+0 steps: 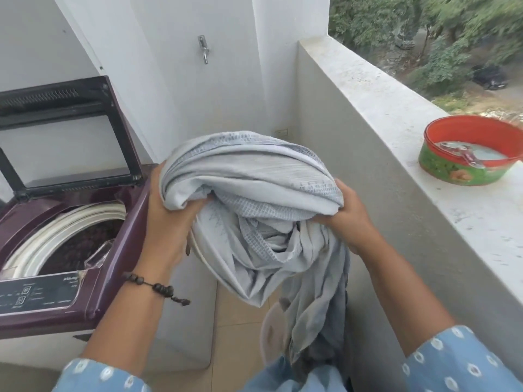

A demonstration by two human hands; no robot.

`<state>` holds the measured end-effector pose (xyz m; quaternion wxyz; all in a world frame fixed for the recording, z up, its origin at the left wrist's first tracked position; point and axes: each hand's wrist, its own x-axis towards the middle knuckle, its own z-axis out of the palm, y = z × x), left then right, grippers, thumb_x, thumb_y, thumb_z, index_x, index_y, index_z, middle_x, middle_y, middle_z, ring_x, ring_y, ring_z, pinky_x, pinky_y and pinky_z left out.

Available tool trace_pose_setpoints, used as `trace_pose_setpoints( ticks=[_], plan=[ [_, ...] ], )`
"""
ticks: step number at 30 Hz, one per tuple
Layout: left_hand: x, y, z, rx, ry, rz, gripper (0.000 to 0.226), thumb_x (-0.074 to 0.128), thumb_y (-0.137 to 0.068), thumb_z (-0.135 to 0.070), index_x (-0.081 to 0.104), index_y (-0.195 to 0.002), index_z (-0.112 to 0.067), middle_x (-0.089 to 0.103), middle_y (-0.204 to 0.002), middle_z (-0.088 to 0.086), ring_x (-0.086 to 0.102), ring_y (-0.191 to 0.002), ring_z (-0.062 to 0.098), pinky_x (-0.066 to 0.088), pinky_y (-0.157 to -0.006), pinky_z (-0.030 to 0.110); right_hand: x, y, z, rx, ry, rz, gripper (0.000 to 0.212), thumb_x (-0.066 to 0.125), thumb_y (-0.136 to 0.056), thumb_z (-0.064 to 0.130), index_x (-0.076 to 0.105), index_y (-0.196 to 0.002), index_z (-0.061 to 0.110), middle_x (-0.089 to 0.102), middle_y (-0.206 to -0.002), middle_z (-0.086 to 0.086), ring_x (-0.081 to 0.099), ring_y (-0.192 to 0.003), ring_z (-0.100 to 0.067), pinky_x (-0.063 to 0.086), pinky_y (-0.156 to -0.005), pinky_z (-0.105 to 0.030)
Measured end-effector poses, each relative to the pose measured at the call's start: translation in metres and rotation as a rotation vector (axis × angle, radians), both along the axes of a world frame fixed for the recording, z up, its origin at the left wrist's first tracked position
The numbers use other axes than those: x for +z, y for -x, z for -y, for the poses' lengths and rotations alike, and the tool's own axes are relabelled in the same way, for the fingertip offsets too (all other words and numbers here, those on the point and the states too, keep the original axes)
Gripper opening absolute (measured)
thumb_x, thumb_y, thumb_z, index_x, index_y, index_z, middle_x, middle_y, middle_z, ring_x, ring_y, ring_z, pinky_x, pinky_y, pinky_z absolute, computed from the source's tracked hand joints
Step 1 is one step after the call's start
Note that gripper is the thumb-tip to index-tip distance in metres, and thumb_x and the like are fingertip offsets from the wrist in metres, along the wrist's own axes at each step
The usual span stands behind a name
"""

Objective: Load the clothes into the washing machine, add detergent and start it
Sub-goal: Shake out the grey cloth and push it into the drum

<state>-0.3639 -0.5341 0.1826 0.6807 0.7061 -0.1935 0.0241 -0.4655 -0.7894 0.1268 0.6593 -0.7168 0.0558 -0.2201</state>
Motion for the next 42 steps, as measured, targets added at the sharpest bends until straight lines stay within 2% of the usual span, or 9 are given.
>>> trace_pose_setpoints(
  ticks=[4,9,12,17,23,28,33,36,42],
  plan=[
    [0.002,0.009,-0.036,-0.207,-0.670,-0.112,0.138,0.087,-0.048,-0.057,-0.006,-0.149,-0.049,0.014,-0.162,-0.012,0.019,-0.145,0.003,0.030,-0.111,0.029,0.024,0.000,0.008,-0.169,0.210,0.014,0.037,0.071,-0.065,0.016,0.069,-0.100,0.024,0.071,-0.089,0.008,0.064,-0.084,-0.005,0.051,-0.073,-0.027],
    [0.011,0.042,0.002,-0.231,-1.011,0.223,0.147,0.080,-0.047,-0.070,-0.037,-0.135,-0.055,-0.036,-0.147,-0.032,-0.032,-0.142,0.001,-0.013,-0.118,0.052,0.030,0.000,-0.022,-0.152,0.765,-0.027,0.048,0.067,-0.061,0.035,0.069,-0.108,0.025,0.049,-0.084,0.013,0.059,-0.082,-0.019,0.047,-0.075,-0.037],
    [-0.009,0.058,0.046,-0.255,-1.086,0.345,0.147,0.080,-0.051,-0.069,-0.037,-0.138,-0.049,-0.015,-0.161,-0.018,-0.019,-0.149,0.013,-0.014,-0.113,0.061,0.022,-0.001,-0.032,-0.056,0.885,0.006,0.050,0.074,-0.061,0.027,0.068,-0.111,0.026,0.039,-0.078,0.016,0.048,-0.073,-0.013,0.048,-0.070,-0.040],
    [-0.029,0.055,0.062,-0.112,-0.769,0.360,0.099,0.084,-0.064,-0.039,0.023,-0.142,-0.043,0.057,-0.114,-0.017,0.060,-0.102,0.009,0.051,-0.091,0.045,0.022,0.003,-0.032,0.033,0.766,-0.024,0.061,0.074,-0.064,0.042,0.060,-0.122,0.028,0.053,-0.095,0.010,0.056,-0.091,-0.015,0.049,-0.079,-0.045],
    [-0.015,0.041,0.041,-0.046,-0.427,0.276,0.081,0.093,-0.057,-0.026,0.046,-0.121,-0.035,0.070,-0.092,-0.011,0.069,-0.078,0.008,0.059,-0.067,0.038,0.025,0.013,-0.006,0.364,0.522,-0.223,0.114,0.086,-0.062,0.045,0.011,-0.149,0.048,0.029,-0.150,0.016,0.023,-0.142,-0.005,0.028,-0.117,-0.039],
    [0.022,0.025,0.022,-0.006,-0.055,0.201,0.081,0.086,-0.056,-0.016,0.043,-0.126,-0.016,0.070,-0.091,-0.014,0.067,-0.079,0.000,0.054,-0.064,0.016,-0.004,0.017,0.016,0.455,0.265,-0.377,0.135,0.093,-0.053,0.043,-0.001,-0.150,0.050,0.014,-0.156,0.028,0.021,-0.142,0.006,0.027,-0.119,-0.034],
    [0.044,0.002,0.003,-0.001,0.274,0.148,0.104,0.092,-0.056,-0.037,0.038,-0.131,0.010,0.053,-0.122,0.022,0.057,-0.109,0.029,0.047,-0.102,0.045,-0.015,0.019,0.010,0.496,0.013,-0.341,0.111,0.085,-0.063,0.011,0.020,-0.149,0.034,0.046,-0.140,0.023,0.050,-0.119,0.013,0.045,-0.093,-0.009],
    [0.033,-0.001,-0.002,-0.034,0.381,0.015,0.121,0.092,-0.053,-0.045,0.034,-0.142,0.011,0.042,-0.142,0.033,0.046,-0.129,0.047,0.034,-0.109,0.063,-0.017,0.015,-0.005,0.341,-0.200,-0.235,0.086,0.085,-0.057,0.008,0.048,-0.133,0.026,0.068,-0.116,0.016,0.064,-0.108,-0.002,0.052,-0.083,-0.017],
    [0.000,0.015,-0.004,-0.061,0.371,-0.201,0.078,0.076,-0.065,-0.004,0.048,-0.137,0.002,0.059,-0.133,0.019,0.057,-0.122,0.033,0.049,-0.100,0.046,-0.018,0.008,-0.019,0.094,-0.467,-0.027,0.035,0.069,-0.062,0.001,0.076,-0.088,0.022,0.076,-0.093,0.001,0.072,-0.089,-0.017,0.057,-0.075,-0.032]
  ],
)
